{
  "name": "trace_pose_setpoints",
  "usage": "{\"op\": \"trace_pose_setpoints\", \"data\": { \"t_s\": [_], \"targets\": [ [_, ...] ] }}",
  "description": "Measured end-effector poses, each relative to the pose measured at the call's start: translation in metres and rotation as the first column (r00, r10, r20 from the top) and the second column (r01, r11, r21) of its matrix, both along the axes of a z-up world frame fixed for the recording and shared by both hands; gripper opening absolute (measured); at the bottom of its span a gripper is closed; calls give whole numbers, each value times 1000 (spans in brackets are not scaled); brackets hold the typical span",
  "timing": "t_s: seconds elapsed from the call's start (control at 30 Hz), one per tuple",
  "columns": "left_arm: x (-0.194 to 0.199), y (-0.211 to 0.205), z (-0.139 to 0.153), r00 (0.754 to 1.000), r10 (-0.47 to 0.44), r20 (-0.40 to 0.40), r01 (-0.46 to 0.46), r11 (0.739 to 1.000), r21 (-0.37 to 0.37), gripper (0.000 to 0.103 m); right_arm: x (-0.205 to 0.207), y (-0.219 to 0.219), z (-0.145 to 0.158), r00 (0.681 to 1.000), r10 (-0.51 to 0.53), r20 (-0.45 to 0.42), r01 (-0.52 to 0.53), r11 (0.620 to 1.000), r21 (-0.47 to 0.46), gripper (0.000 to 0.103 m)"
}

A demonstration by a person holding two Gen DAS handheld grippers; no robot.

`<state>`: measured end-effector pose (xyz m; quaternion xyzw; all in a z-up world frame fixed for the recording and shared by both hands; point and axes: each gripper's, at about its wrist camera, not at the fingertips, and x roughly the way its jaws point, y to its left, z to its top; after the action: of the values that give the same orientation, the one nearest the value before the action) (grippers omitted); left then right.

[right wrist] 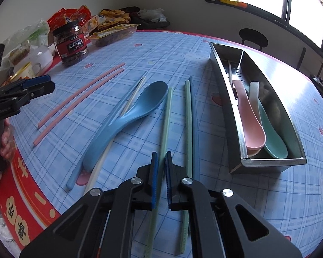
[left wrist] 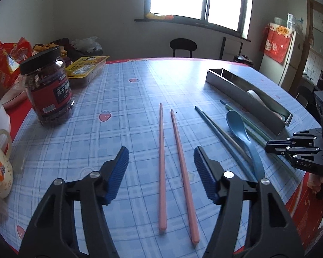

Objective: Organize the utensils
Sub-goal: 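Hold the green chopsticks in the right gripper while the left gripper grasps a pink chopstick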

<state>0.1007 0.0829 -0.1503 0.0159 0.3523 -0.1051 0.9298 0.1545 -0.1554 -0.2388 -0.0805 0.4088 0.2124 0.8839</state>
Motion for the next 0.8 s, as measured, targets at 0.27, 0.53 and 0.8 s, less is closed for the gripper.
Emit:
{"op": "trace_pose_setpoints", "data": {
  "t_s": [0.27,0.53,0.8],
  "targets": [
    [40,-12,-25,991,-14,-132,26,996,84,34,3,-4,-1,1000,-1,-13,1,999,37,7],
    [50,-18,-33,987,-4,-163,27,989,143,28,4,-5,-1,1000,0,-16,0,999,44,7],
    [45,-29,-34,991,20,-130,10,974,226,29,5,-4,-1,1000,1,-13,0,999,36,8]
  ]
}}
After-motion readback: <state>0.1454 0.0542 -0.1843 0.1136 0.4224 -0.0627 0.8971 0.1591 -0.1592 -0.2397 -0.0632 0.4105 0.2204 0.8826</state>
